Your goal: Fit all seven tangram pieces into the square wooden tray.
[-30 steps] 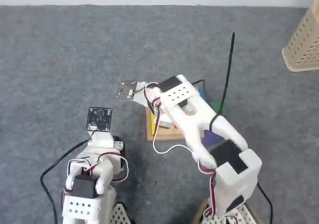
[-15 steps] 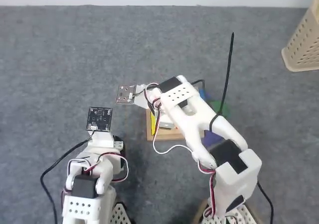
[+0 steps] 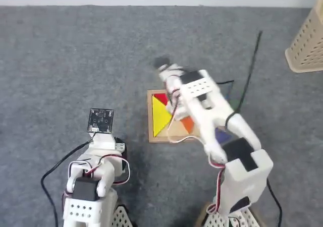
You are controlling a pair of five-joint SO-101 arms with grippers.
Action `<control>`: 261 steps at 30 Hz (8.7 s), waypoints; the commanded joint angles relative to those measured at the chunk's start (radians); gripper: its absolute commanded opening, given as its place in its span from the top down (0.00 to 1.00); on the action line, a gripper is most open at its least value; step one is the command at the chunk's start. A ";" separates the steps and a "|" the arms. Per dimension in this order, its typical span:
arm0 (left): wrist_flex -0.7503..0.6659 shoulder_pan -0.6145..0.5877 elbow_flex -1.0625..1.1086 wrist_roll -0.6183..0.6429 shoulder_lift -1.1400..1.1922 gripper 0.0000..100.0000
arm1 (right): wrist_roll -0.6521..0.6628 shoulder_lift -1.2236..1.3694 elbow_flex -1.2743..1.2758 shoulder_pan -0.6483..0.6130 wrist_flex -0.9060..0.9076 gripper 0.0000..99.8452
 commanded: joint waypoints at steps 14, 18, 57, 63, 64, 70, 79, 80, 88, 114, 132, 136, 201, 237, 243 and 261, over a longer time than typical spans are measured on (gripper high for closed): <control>0.005 -0.002 -0.008 -0.005 -0.015 0.99 | -0.339 -0.016 -0.063 0.082 -0.058 0.94; 0.005 -0.002 -0.008 -0.005 -0.015 0.99 | -0.339 -0.019 -0.063 0.085 -0.058 0.87; 0.005 -0.002 -0.008 -0.005 -0.015 0.99 | -0.213 0.110 -0.114 0.197 -0.130 0.98; 0.005 -0.002 -0.008 -0.005 -0.015 0.99 | -0.218 0.059 -0.107 0.196 -0.110 0.98; 0.005 -0.002 -0.008 -0.005 -0.015 0.99 | -0.218 0.039 -0.101 0.196 -0.102 0.98; 0.005 -0.002 -0.008 -0.005 -0.015 0.99 | -0.219 -0.134 0.028 0.203 -0.156 0.98; 0.005 -0.002 -0.008 -0.005 -0.015 0.99 | -0.212 -0.349 0.322 0.262 -0.375 0.98; 0.005 -0.002 -0.008 -0.005 -0.015 0.99 | -0.210 -0.360 0.333 0.266 -0.372 0.98; 0.005 -0.002 -0.008 -0.005 -0.015 0.99 | -0.203 -0.355 0.365 0.375 -0.252 0.90; 0.005 -0.002 -0.008 -0.005 -0.015 0.99 | 0.199 -0.354 0.446 0.251 -0.240 0.82; 0.005 -0.002 -0.008 -0.005 -0.015 0.99 | 0.227 -0.143 0.361 0.260 -0.234 0.82; 0.005 -0.002 -0.008 -0.005 -0.015 0.99 | 0.229 -0.143 0.358 0.260 -0.222 0.82; 0.005 -0.002 -0.008 -0.005 -0.015 0.99 | 0.230 -0.351 0.376 0.251 -0.209 0.87; 0.005 -0.002 -0.008 -0.005 -0.015 0.99 | 0.321 -0.128 0.354 0.282 -0.357 0.78; 0.005 -0.002 -0.008 -0.005 -0.015 0.99 | 0.321 -0.127 0.354 0.282 -0.357 0.88; 0.005 -0.002 -0.008 -0.005 -0.015 0.99 | 0.235 -0.255 0.373 0.308 -0.318 0.96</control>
